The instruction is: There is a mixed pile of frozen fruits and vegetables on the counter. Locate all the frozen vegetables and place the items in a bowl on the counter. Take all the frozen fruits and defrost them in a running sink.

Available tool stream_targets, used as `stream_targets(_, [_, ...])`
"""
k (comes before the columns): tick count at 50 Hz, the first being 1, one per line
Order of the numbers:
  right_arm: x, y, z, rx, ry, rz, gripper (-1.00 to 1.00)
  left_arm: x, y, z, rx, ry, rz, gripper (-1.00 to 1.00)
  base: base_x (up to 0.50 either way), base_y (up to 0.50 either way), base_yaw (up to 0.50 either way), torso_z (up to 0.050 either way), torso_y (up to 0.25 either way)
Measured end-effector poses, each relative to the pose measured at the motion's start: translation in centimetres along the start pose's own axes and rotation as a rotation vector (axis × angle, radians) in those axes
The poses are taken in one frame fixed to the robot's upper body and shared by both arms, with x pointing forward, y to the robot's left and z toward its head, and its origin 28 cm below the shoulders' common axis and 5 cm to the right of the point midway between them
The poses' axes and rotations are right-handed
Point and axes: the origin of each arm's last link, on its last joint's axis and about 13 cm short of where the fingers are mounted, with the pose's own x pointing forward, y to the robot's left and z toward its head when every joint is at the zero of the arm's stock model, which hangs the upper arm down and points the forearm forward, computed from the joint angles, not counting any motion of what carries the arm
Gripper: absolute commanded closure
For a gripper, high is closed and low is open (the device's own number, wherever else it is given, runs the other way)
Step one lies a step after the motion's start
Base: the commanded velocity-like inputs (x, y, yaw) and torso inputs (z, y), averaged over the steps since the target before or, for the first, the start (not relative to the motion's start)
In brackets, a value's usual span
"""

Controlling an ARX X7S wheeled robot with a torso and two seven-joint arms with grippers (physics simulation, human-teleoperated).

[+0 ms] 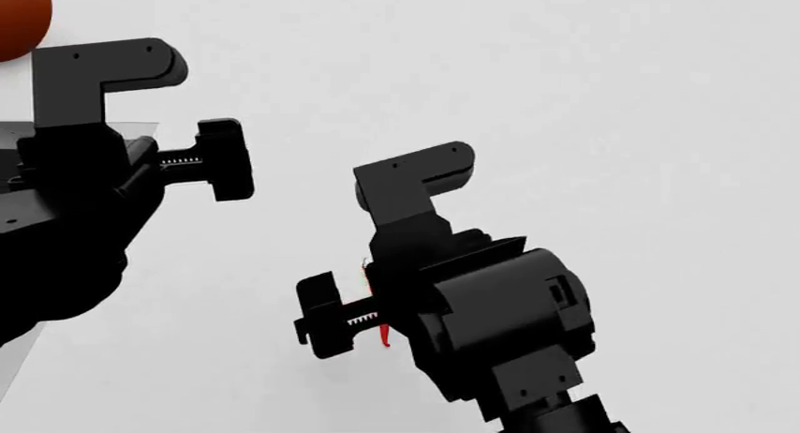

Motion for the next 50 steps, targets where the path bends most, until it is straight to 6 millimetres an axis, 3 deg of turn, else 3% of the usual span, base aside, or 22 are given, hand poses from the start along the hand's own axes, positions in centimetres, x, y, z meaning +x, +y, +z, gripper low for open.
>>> stream_targets(20, [1.5,-0.2,-0.2,0.005,-0.002,0.036,-1.0,0.1,0.0,-0.3,-0.001,0.004,0.0,-1.0,0.0,0.0,0.0,0.0,0.0])
stream_targets(21, [1.6,-0.2,-0.2,0.005,-0.004,0.038,1.0,0.1,0.0,-0.3,-0.001,0.004,0.0,-1.0,0.0,0.0,0.0,0.0,0.0])
stream_targets(42, [2.1,0.3,-0.6,0.002,-0.038,0.043,1.0,0.2,0.0,-0.4,-0.004,0.006,0.001,-1.0,0.0,0.0,0.0,0.0,0.0])
stream_targets(50, [0.9,0.0,-0.3,0.018,-0.062,0.029,1.0,0.1,0.0,-0.4,-0.005,0.004,0.001,-1.0,0.0,0.0,0.0,0.0,0.0])
